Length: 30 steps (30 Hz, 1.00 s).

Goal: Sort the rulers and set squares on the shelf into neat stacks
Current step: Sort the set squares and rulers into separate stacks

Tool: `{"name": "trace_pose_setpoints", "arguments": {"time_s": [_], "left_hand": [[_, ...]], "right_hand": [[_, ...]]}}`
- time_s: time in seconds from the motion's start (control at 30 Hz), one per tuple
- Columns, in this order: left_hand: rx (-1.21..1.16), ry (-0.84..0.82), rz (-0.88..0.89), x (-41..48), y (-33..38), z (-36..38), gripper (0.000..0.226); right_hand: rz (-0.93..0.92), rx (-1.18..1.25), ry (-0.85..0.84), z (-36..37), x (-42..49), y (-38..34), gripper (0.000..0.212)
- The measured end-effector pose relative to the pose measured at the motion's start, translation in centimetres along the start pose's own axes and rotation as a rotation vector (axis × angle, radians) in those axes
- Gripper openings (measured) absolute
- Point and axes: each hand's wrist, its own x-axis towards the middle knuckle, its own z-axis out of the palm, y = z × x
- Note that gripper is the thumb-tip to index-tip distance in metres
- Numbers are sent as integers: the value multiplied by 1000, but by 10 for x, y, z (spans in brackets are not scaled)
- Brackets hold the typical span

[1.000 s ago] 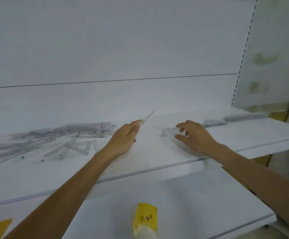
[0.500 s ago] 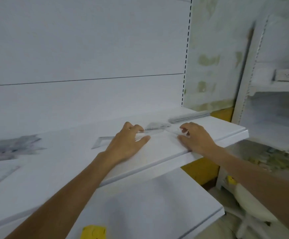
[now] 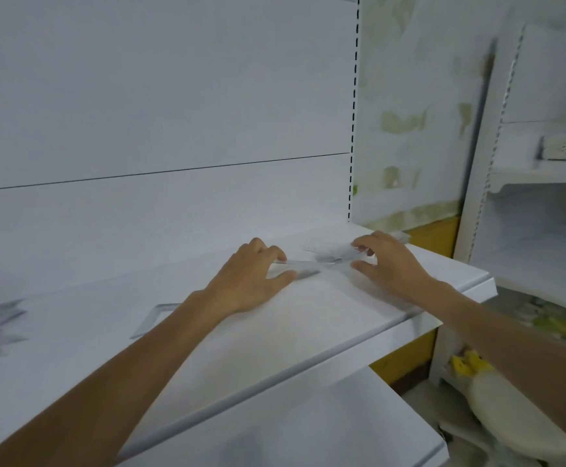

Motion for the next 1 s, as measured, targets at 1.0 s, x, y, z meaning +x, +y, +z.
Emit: {"name": "trace_pose_setpoints", "arguments": {"time_s": [1.0], "left_hand": [[54, 307, -473, -3, 41, 37, 33]], "right_hand": [[-413, 123, -563, -6, 109, 95, 32]]}}
